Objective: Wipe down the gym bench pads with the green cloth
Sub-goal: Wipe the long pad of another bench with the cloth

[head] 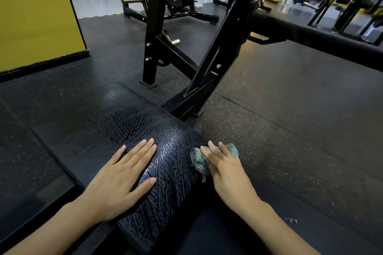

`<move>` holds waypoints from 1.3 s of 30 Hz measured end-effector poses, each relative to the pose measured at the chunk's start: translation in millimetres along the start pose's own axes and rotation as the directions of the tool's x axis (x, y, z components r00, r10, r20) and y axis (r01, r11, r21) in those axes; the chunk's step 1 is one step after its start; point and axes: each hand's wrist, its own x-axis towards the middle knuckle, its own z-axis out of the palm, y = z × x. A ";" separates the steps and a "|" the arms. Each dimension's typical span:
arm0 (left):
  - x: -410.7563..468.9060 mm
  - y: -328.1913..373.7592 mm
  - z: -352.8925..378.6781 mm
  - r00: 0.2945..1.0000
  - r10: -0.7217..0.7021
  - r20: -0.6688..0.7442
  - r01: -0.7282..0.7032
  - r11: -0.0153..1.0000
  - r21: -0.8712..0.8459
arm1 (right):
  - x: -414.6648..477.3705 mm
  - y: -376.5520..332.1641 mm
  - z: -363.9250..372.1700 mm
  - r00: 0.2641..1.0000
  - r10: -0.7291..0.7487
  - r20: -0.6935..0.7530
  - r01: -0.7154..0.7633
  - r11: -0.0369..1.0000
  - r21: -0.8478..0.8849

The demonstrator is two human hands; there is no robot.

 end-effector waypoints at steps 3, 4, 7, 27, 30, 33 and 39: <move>0.5 1.9 -3.5 1.000 -0.005 0.012 0.005 1.000 -0.010 | 6.2 -2.7 1.4 1.000 0.002 -0.004 -0.002 1.000 -0.019; 0.2 3.3 -5.2 1.000 -0.012 0.023 0.012 1.000 -0.013 | 3.8 -3.4 1.0 1.000 -0.001 -0.007 0.001 1.000 -0.027; -0.1 5.8 -9.5 0.998 -0.012 0.054 0.012 1.000 -0.013 | -10.0 -3.7 -1.9 0.999 0.032 0.014 -0.031 0.999 -0.027; 2.7 13.4 -23.4 0.988 -0.051 0.143 0.059 0.997 -0.052 | -3.6 -10.8 -12.5 0.993 0.104 0.063 -0.104 0.994 -0.016; 3.2 13.1 -25.5 0.983 -0.052 0.175 0.060 0.997 -0.044 | -21.8 -5.3 -15.1 0.988 0.128 0.084 -0.127 0.992 -0.024; 4.0 13.6 -26.5 0.978 -0.055 0.199 0.064 0.997 -0.039 | -47.5 5.6 -20.8 0.978 0.177 0.113 -0.175 0.984 -0.034; 4.7 14.7 -27.9 0.973 -0.057 0.224 0.069 0.997 -0.047 | -92.6 25.3 -26.1 0.946 0.320 0.047 -0.322 0.946 0.026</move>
